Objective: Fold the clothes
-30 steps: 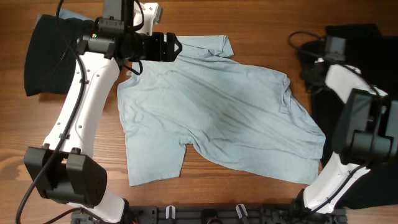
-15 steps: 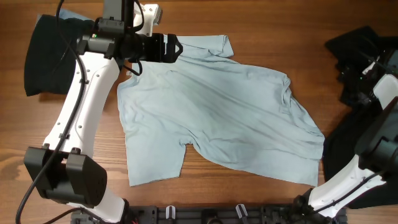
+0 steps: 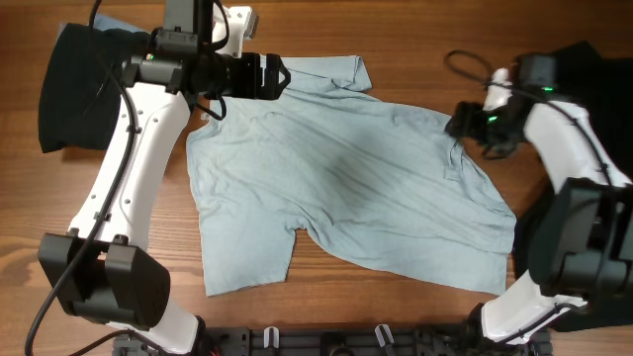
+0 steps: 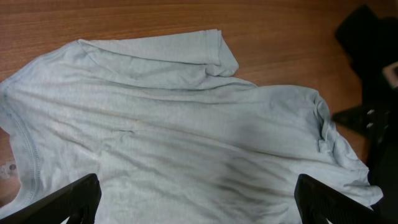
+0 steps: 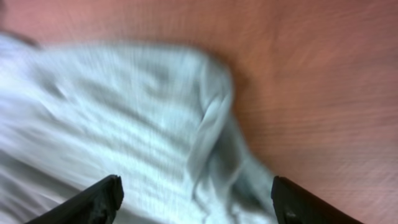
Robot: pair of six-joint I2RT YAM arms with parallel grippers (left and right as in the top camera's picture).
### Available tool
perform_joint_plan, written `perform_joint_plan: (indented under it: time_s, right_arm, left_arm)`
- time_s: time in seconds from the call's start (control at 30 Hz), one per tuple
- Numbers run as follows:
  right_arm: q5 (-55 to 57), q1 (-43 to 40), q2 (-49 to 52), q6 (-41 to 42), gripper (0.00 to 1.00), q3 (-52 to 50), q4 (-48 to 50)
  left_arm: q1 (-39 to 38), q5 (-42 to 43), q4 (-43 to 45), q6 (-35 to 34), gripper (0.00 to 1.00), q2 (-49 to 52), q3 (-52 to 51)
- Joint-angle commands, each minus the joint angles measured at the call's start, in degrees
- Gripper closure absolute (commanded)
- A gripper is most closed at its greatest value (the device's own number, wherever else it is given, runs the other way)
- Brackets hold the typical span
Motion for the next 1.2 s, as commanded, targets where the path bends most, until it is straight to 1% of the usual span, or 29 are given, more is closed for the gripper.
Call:
perform_joint_plan:
  time_s: [0.0, 0.03, 0.07, 0.1, 0.13, 0.17, 0.2, 0.23, 0.27, 0.3, 0.37, 0.47, 0.5, 0.57, 0.63, 0.7, 0.77, 0.9, 0.97, 1.03, 1.17]
  right_arm:
    - [13.27, 3.74, 0.52, 6.25, 0.14, -1.99, -1.77]
    - [13.35, 4.33, 0.52, 6.29, 0.14, -2.34, -1.70]
    - [13.35, 4.74, 0.52, 6.34, 0.18, -2.38, -1.73]
    - [13.38, 5.01, 0.61, 6.36, 0.24, -2.40, -1.68]
    - [13.38, 5.14, 0.61, 6.40, 0.33, -2.43, -1.60]
    - [13.46, 5.14, 0.63, 7.06, 0.40, -2.43, -1.53]
    - [13.90, 5.14, 0.63, 7.76, 0.42, -2.43, -1.53]
    - [14.91, 5.09, 0.72, 8.66, 0.41, -2.47, -1.38]
    - [15.30, 5.07, 0.85, 8.63, 0.37, -2.62, -0.85]
    - [15.28, 5.09, 1.05, 8.63, 0.38, -2.75, -0.57]
    - [14.16, 5.22, 1.36, 8.17, 0.55, -3.13, -0.46]
    - [12.90, 5.46, 1.46, 5.84, 0.73, -4.04, -0.44]
    - [12.87, 5.46, 1.46, 5.68, 0.74, -4.22, -0.35]
    - [12.87, 5.44, 1.46, 5.73, 0.72, -4.24, 0.17]
    - [12.87, 5.44, 1.46, 5.97, 0.69, -4.24, 1.01]
    - [12.63, 5.44, 1.53, 6.95, 0.63, -4.24, 1.29]
    - [11.08, 5.44, 1.57, 7.21, 0.60, -4.24, 1.36]
    - [8.26, 5.46, 1.90, 7.13, 0.64, -4.24, 1.40]
    - [6.49, 5.46, 2.05, 6.73, 0.63, -4.24, 0.09]
    - [5.55, 5.46, 2.05, 6.08, 0.59, -4.22, -1.22]
    - [9.79, 5.40, 1.75, 5.68, 0.63, -3.39, -3.65]
  left_arm:
    - [0.13, 0.02, 0.09, 0.94, 0.00, -1.07, 0.52]
    - [0.13, 0.02, 0.11, 0.94, 0.00, -1.07, 0.52]
    - [0.13, 0.02, 0.13, 0.94, 0.00, -1.07, 0.52]
    - [0.13, 0.02, 0.13, 0.94, 0.00, -1.07, 0.52]
    - [0.13, 0.02, 0.13, 0.94, 0.00, -1.07, 0.52]
    - [0.13, 0.02, 0.11, 0.94, 0.00, -1.07, 0.52]
    - [0.13, 0.02, 0.11, 0.94, 0.00, -1.07, 0.52]
    - [0.13, 0.02, 0.11, 0.94, 0.00, -1.07, 0.52]
    - [0.13, 0.04, 0.11, 0.94, 0.00, -1.07, 0.52]
    - [0.13, 0.02, 0.11, 0.94, 0.00, -1.07, 0.52]
    - [0.13, 0.02, 0.11, 0.94, 0.00, -1.07, 0.52]
    - [0.13, 0.02, 0.13, 0.94, 0.00, -1.07, 0.52]
    - [0.13, 0.02, 0.13, 0.94, 0.00, -1.07, 0.52]
    - [0.13, -0.20, 0.17, 0.94, 0.00, -1.07, 0.52]
    - [0.13, -0.94, 0.17, 0.94, 0.00, -1.07, 0.52]
    - [0.13, -1.46, 0.13, 0.94, 0.00, -1.07, 0.52]
    - [0.13, -1.46, 0.13, 0.92, 0.00, -1.07, 0.52]
    - [0.13, -1.46, 0.15, 0.94, 0.00, -1.07, 0.52]
    - [0.13, -1.46, 0.15, 0.94, 0.00, -1.07, 0.52]
    - [0.13, -1.46, 0.13, 0.94, 0.00, -1.07, 0.52]
    - [0.13, -1.53, 0.15, 0.94, 0.00, -1.07, 0.52]
